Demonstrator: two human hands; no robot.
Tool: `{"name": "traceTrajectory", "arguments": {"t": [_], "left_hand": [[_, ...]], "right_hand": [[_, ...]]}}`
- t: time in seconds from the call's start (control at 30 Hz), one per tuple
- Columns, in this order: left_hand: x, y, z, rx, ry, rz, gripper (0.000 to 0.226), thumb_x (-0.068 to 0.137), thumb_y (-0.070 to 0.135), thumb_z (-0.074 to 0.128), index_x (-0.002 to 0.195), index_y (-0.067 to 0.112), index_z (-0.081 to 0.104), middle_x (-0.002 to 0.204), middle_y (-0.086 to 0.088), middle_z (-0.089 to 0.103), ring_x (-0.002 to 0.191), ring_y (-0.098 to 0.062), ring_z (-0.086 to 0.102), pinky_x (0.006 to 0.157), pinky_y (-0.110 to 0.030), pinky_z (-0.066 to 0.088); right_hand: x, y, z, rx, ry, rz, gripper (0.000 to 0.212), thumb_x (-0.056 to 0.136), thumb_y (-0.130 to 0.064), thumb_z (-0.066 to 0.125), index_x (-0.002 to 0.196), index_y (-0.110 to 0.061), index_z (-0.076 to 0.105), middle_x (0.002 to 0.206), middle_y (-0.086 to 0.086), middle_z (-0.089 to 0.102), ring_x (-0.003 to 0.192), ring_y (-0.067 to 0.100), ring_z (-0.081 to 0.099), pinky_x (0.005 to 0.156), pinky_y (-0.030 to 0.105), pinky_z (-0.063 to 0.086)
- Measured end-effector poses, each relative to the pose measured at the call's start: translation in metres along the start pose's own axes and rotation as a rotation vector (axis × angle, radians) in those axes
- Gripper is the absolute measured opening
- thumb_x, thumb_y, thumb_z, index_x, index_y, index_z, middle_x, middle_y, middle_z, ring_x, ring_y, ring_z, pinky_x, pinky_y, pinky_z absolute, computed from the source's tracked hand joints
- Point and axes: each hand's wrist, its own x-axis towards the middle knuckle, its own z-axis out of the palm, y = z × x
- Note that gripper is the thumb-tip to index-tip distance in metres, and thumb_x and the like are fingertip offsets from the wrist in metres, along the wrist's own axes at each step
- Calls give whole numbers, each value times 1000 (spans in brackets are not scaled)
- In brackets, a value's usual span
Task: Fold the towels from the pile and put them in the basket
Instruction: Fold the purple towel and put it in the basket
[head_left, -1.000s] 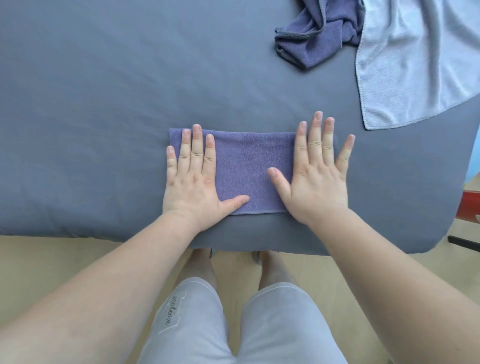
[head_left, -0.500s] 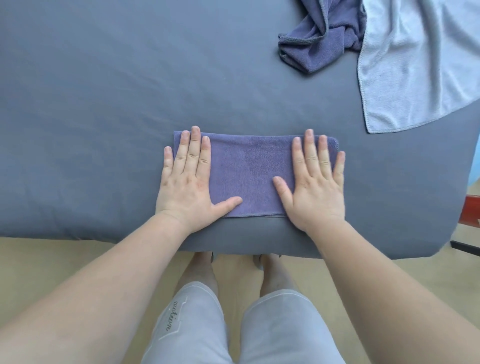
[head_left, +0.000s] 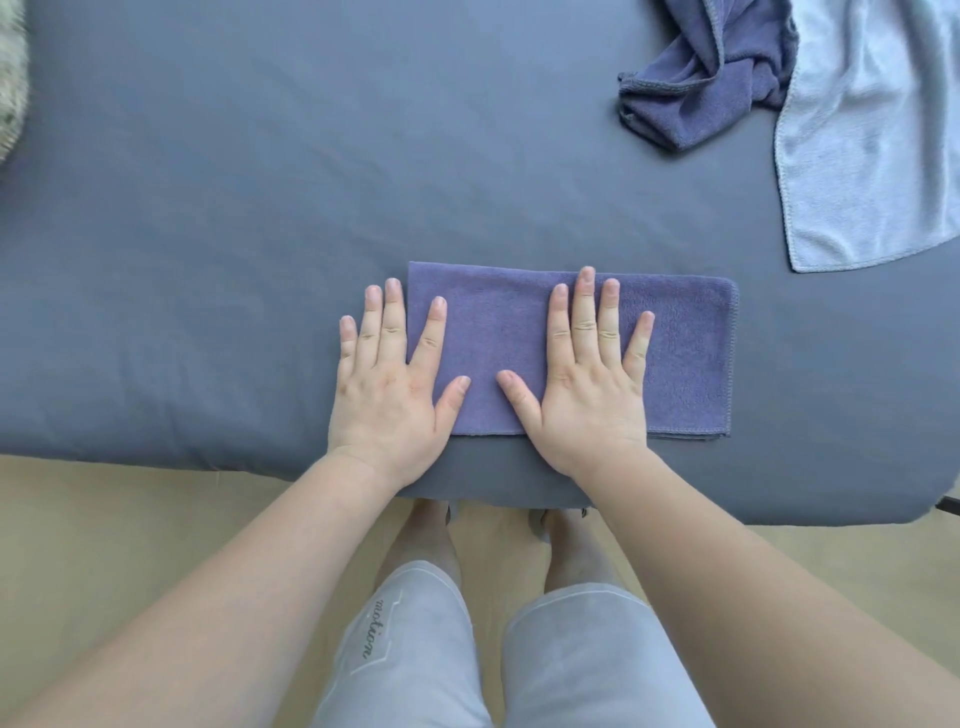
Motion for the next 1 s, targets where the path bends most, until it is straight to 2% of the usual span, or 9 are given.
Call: {"name": "traceTrajectory", "arguments": {"t": [0.2,0.33,0.43,0.57,0.7,0.77,0.83,0.9,1.0], "left_hand": [[5,1,-2,-58,4,44,78,97,53,32,157,7,15,163,-19,18,153,-32,9,123,-54,6],[1,6,-10,-140,49,43,77,96,42,53,156,5,21,162,-19,21,145,-32,27,118,-53,22],[-3,17,-25,-319,82,56,79,90,28,58,156,7,21,164,-17,17,134,-29,37,105,-46,41],[-6,48,-49,-502,116,71,88,81,0,61,158,11,19,166,-10,11,144,-16,21,101,-25,38],[-7,94,-67,-529,158,171,89,73,-6,58,155,4,26,166,-12,11,144,-20,28,102,-26,42],[-4,120,-69,-521,130,182,87,71,-3,54,154,1,28,166,-13,11,138,-27,39,99,-34,48],[1,144,-66,-525,94,200,85,71,0,48,154,1,29,166,-12,11,133,-29,44,98,-37,49],[8,166,-58,-518,60,222,84,72,3,47,154,1,29,166,-12,11,127,-29,49,98,-38,49],[18,193,-43,-515,5,251,78,81,10,57,154,7,31,167,-12,8,120,-29,56,94,-42,50]], "right_hand": [[3,-2,3,-15,-19,8,93,94,-73,19,160,-12,-6,166,9,-18,153,28,-20,121,60,-7],[5,-2,2,-17,-41,6,93,94,-74,18,160,-13,-8,166,7,-21,152,26,-23,121,59,-9],[4,-1,0,13,-54,0,91,95,-73,16,159,-14,-8,165,6,-22,151,25,-24,121,57,-10],[2,11,-9,255,-38,-55,78,98,-64,17,161,-19,3,167,-1,-16,152,17,-23,122,51,-13],[-7,32,-39,998,60,35,57,101,-48,27,149,-22,43,162,-5,28,153,8,14,126,34,8],[-14,47,-55,1194,155,134,46,103,-40,33,138,-20,55,147,-4,52,141,7,41,118,26,30],[-19,65,-69,1347,118,232,41,105,-37,37,131,-17,62,124,2,68,121,14,61,104,33,47],[-21,80,-81,1493,18,309,34,108,-31,40,123,-14,65,107,6,74,101,19,71,87,35,56],[-23,96,-88,1499,-46,348,32,108,-31,42,94,-15,67,82,-1,70,79,13,66,69,30,52]]}}
